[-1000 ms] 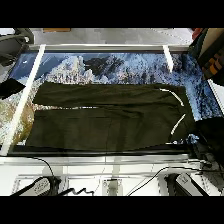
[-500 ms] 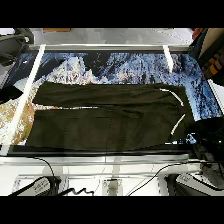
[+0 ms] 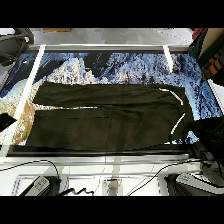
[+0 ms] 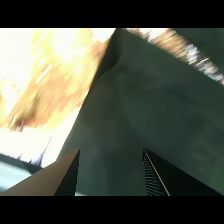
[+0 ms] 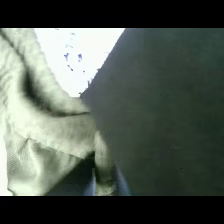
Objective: Fold the clothes and pants, and hang the long-sleeved shirts on hangers.
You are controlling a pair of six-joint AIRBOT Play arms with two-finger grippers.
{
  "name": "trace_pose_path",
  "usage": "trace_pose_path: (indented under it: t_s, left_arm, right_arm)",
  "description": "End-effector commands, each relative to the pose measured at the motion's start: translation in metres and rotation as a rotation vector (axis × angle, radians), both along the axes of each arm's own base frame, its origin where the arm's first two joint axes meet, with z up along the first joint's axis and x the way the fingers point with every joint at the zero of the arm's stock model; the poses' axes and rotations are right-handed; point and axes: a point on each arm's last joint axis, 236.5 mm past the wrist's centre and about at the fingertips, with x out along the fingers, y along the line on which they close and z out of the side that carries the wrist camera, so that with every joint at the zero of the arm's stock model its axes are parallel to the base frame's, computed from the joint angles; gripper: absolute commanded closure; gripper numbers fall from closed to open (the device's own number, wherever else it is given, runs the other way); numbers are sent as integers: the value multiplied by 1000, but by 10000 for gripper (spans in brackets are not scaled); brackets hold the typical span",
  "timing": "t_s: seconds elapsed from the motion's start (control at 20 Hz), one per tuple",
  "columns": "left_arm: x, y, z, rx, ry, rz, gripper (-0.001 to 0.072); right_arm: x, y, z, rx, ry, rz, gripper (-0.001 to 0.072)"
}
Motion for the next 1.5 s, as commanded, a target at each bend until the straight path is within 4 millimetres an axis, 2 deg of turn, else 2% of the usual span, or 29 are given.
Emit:
trace_pose_path:
  t_s: [0.0, 0.15, 0.4, 0.6, 0.7, 0.95, 1.05, 1.25, 1.3, 1.35, 1.4, 1.45]
  left_arm:
    - [-42, -3, -31, -96, 66, 98, 287]
    - [-52, -17, -54, -143, 105, 104, 285]
    - [-78, -19, -95, -113, 193, 125, 283]
    - [-71, -19, -114, -112, 141, 195, 284]
    - [-70, -22, -119, -124, 126, 217, 284]
    - [-77, -29, -135, -132, 138, 241, 281]
    - [-71, -26, -136, -129, 103, 271, 282]
    - [-46, -10, -125, -98, -6, 347, 289]
    - [-42, -10, -124, -84, -12, 335, 326]
    - [-36, -13, -124, -72, -16, 315, 402]
    - [-31, -16, -123, -57, -23, 296, 446]
    - [-24, -18, -122, -36, -32, 277, 445]
  right_arm:
    - [9, 12, 11, 9, -69, 67, 674]
    - [10, 15, 16, 15, -78, 78, 675]
    - [9, 25, 18, 57, -81, 92, 674]
    - [9, 30, 20, 78, -82, 101, 676]
    - [10, 25, 23, 55, -88, 93, 676]
    - [11, 18, 35, -1, -105, 83, 676]
    - [9, 18, 37, -16, -100, 91, 677]
    - [1, 18, 41, -41, -68, 98, 677]
    - [0, 20, 44, -44, -68, 109, 677]
    - [-1, 23, 47, -45, -71, 121, 677]
    - [-2, 26, 52, -48, -79, 133, 677]
    - [-2, 28, 58, -53, -87, 141, 677]
